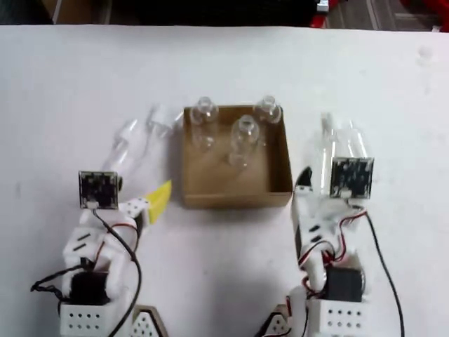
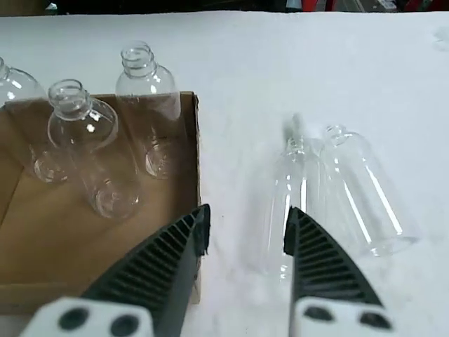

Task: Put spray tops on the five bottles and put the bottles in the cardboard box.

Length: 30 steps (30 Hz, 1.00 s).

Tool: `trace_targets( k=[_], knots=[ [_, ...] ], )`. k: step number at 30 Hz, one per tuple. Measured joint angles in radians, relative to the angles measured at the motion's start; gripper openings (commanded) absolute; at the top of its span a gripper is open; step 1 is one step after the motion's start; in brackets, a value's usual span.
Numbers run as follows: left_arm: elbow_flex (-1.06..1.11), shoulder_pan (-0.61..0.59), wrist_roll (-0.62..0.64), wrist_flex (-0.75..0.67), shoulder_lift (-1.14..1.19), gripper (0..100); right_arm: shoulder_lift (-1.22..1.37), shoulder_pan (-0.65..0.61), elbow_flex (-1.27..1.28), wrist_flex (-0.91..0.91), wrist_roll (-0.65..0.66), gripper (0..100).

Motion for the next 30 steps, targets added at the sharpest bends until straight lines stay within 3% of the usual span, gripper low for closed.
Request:
trace_targets(
  k=[7,17,21,27,30],
  knots=[
    [0.000,0.000,0.000,-0.002,0.000,33,-0.213,0.000,0.141,0.000,0.000,15.2],
    [0.017,0.000,0.000,-0.020,0.000,33,-0.224,-0.002,0.147,0.000,0.000,15.0],
    [0.035,0.012,0.000,-0.054,0.000,33,-0.224,0.000,0.147,0.000,0.000,0.3],
    [0.035,0.014,0.000,-0.058,0.000,33,-0.224,-0.002,0.147,0.000,0.000,18.4],
    [0.035,0.014,0.000,-0.058,0.000,32,-0.224,-0.002,0.147,0.000,0.000,6.2]
  ],
)
